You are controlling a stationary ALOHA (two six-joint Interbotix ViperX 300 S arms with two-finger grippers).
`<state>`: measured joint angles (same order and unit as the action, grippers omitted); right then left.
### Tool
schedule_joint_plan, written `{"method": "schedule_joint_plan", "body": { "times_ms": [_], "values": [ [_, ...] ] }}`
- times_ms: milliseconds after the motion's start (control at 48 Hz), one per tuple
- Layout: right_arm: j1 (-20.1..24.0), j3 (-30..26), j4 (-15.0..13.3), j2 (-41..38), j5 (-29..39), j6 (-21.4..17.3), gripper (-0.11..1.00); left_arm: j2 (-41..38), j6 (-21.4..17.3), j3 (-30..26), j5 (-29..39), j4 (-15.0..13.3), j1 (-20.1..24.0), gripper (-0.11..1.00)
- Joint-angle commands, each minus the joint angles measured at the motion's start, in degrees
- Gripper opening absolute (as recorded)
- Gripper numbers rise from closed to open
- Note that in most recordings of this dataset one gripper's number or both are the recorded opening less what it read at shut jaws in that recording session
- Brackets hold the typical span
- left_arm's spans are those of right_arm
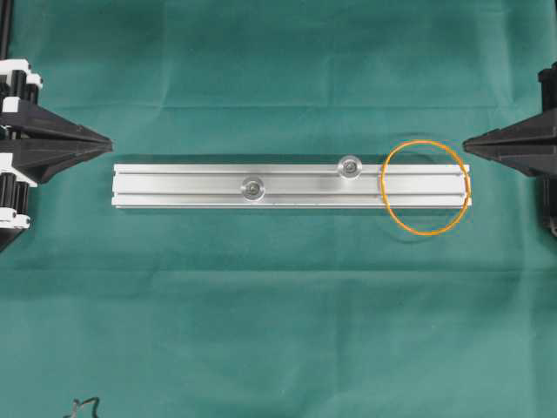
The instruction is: Hook the rubber onto the shaft.
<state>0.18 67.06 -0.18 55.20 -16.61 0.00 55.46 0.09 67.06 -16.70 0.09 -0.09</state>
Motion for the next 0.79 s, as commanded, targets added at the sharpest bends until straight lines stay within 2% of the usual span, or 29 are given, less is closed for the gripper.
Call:
{"method": "schedule_joint_plan", "body": {
  "times_ms": [0,396,583,771],
  "values": [
    [0.0,-1.1,0.1,-0.1,-0.3,0.0,0.03,-0.3,-0.1,-2.1,1.1,1.8,-0.4,0.0],
    [0.0,-6.7,0.1,0.8,12.8,-0.2,0.03,0.2,0.2,-3.3,6.6,1.7,-0.4,0.0],
    [0.0,-10.2,0.1,0.8,23.5,-0.4,0.03,0.2,0.2,-5.8,17.6,1.7,-0.4,0.0],
    [0.0,-13.0,0.1,-0.3,36.7,-3.0,0.03,0.2,0.3,-8.8,31.4,1.7,-0.4,0.0]
  ]
}}
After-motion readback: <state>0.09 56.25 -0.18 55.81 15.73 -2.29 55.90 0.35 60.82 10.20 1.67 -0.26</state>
